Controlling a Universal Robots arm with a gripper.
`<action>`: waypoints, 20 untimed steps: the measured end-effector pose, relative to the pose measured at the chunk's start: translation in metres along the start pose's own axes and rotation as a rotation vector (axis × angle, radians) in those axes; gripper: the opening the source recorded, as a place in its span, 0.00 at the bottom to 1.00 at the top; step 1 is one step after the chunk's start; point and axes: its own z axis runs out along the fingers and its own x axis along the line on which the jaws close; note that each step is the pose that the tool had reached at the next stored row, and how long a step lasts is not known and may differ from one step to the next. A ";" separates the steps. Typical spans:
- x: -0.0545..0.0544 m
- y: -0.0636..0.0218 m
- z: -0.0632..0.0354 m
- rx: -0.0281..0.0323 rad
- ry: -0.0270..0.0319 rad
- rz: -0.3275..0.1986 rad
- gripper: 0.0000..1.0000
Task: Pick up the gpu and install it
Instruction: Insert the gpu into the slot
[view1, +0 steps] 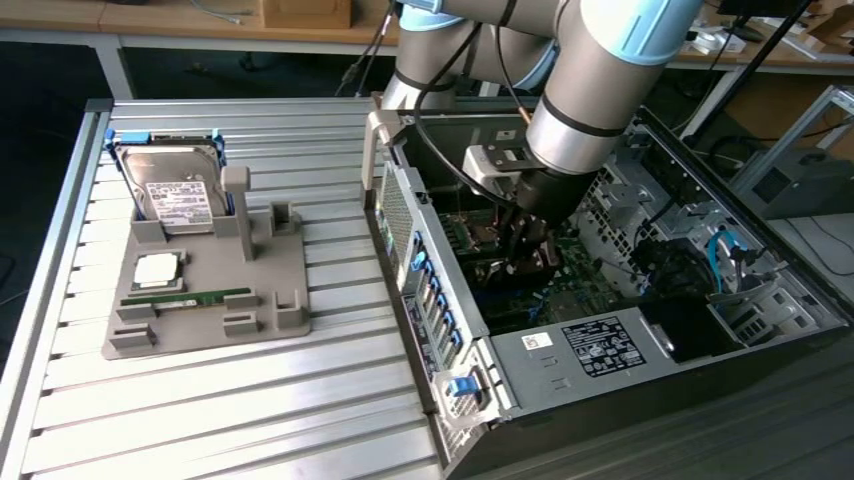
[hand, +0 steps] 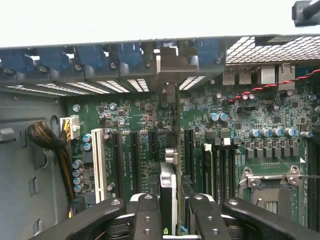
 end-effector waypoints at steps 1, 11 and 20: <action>0.000 0.0000 0.0000 -0.0001 0.0000 0.000 0.27; 0.001 -0.0001 0.0003 0.0000 0.0001 -0.007 0.27; 0.001 -0.0001 0.0010 0.0000 0.0011 -0.030 0.27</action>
